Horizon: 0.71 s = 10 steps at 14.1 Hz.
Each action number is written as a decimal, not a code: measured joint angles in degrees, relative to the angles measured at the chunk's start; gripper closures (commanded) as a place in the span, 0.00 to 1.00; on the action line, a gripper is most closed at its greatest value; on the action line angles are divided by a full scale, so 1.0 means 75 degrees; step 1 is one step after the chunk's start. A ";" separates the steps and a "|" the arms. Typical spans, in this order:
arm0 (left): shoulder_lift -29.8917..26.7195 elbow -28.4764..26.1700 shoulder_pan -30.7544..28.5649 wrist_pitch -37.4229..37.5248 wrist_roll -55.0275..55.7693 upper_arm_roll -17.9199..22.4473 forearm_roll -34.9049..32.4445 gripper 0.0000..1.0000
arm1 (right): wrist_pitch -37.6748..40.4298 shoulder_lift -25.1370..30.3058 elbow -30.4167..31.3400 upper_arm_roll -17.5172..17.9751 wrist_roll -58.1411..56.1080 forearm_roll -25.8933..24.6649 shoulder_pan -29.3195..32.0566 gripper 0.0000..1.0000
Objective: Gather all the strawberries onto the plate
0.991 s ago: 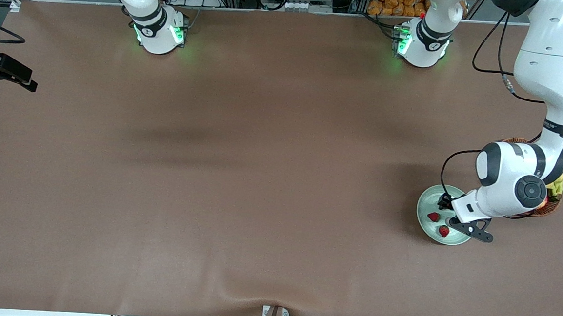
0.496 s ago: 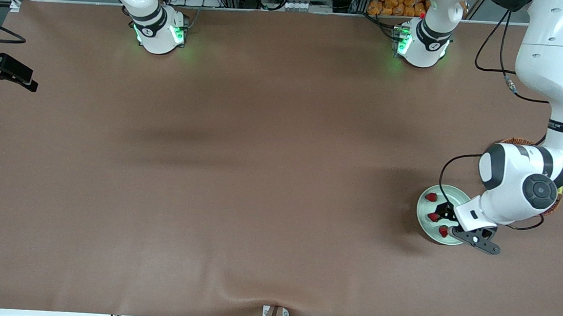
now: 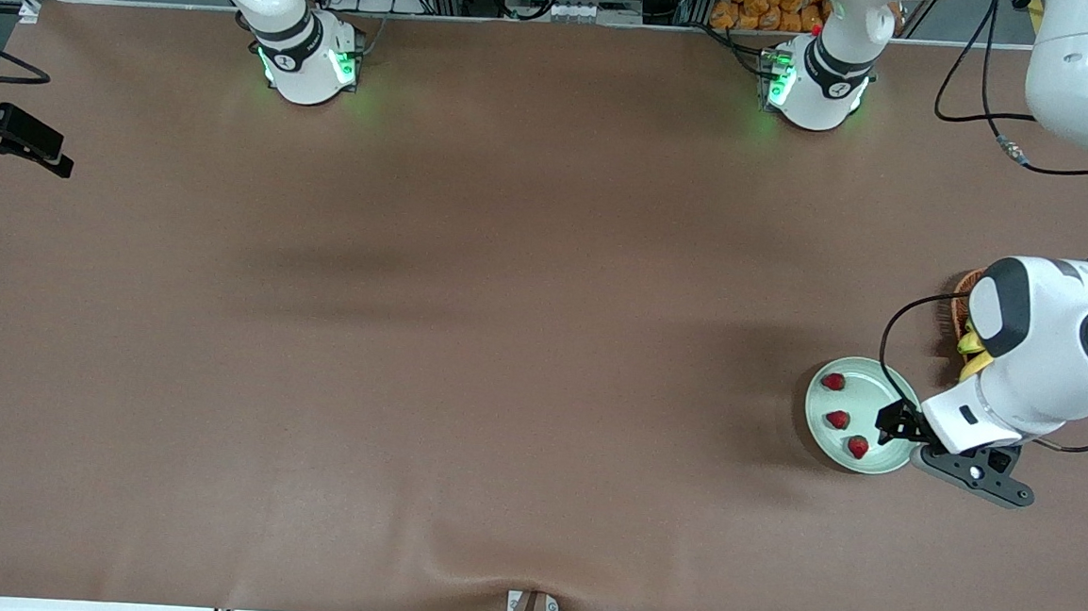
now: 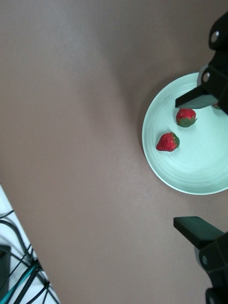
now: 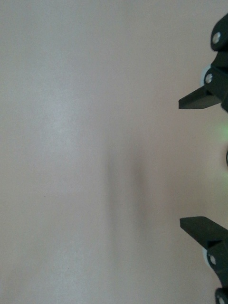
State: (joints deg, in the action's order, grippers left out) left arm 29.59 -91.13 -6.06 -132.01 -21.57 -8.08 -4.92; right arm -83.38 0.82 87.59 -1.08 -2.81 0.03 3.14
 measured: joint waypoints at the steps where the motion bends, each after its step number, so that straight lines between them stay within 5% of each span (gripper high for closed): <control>1: -0.0148 0.0022 0.0004 0.0162 0.0034 -0.0060 0.0011 0.00 | 0.0000 0.0000 0.0000 0.0000 0.0000 0.0000 0.0000 0.00; 10: -0.2273 0.0104 0.1061 0.3011 0.0944 0.0393 0.0041 0.00 | 0.0001 0.0000 0.0002 0.0001 0.0000 0.0000 0.0000 0.00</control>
State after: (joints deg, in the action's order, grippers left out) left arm 12.54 -90.35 1.90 -109.43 -14.49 -5.13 -4.61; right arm -83.37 0.82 87.60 -1.07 -2.81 0.03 3.14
